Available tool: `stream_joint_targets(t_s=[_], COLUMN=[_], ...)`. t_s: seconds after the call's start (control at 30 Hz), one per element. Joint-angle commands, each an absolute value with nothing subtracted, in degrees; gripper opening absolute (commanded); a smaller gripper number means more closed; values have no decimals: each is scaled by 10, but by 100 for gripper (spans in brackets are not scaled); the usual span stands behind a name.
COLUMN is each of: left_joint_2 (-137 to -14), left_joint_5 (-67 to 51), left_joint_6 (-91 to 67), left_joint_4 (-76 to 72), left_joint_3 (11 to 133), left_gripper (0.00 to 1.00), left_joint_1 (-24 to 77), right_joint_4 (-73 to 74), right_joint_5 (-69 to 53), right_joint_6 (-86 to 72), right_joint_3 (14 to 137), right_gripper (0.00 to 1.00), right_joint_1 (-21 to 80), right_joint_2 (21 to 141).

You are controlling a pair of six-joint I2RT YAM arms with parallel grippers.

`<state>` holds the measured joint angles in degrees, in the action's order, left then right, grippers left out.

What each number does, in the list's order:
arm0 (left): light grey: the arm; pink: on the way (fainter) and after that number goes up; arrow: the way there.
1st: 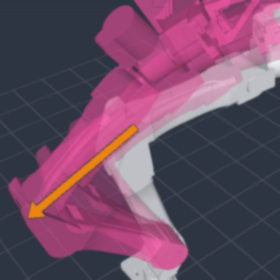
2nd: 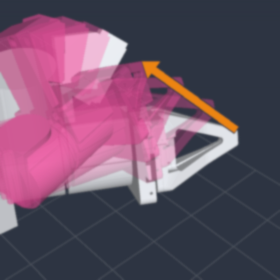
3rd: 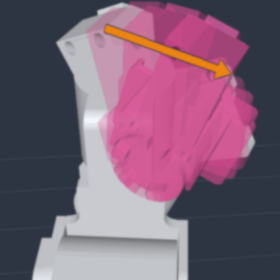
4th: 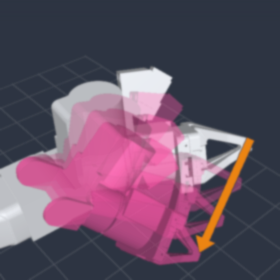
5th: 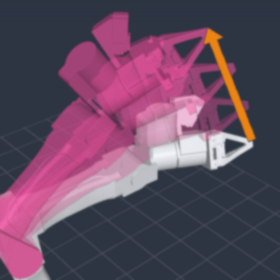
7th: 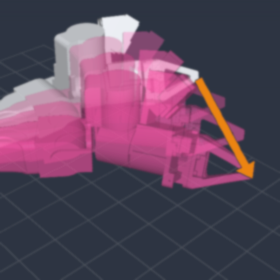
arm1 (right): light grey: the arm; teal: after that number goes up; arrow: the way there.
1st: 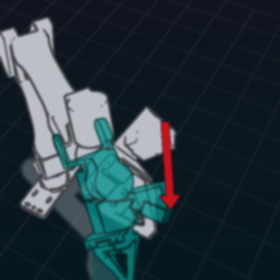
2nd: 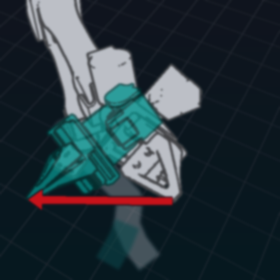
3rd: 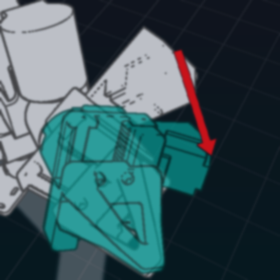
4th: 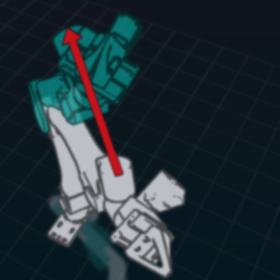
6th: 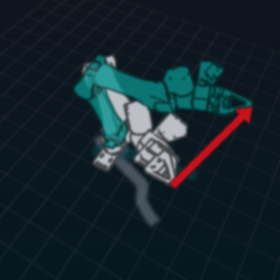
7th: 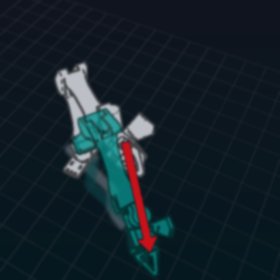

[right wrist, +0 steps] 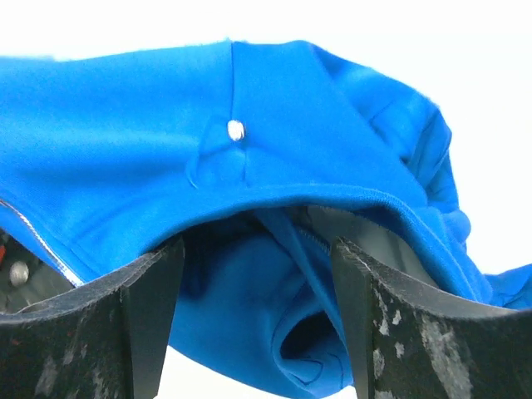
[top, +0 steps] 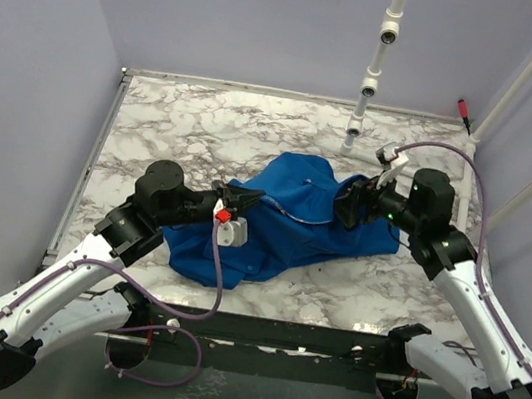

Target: Zip up the jacket

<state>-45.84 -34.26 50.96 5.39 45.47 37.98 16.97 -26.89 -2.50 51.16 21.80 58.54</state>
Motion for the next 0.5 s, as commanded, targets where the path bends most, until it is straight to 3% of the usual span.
stream_joint_targets(t_s=[0.0,0.13,0.27,0.4,0.47], left_joint_2=[-440,-437,-442,-454,-459], left_joint_5=[-351,-332,-320,-311,-301], left_joint_6=[465,392,331,305,289], left_joint_4=[19,-20,-58,-63,-71], left_joint_3=[481,480,501,534,543], left_gripper=[0,0,0,0,0], left_joint_1=[380,379,379,378,379], right_joint_4=[118,167,233,236,199], right_joint_5=[-203,-234,-284,-303,-372], right_joint_6=[-79,-16,36,7,-44], right_joint_3=[520,503,493,493,494], right_gripper=[68,44,49,42,49], right_joint_1=[220,220,220,220,220], right_joint_2=[533,484,451,415,383])
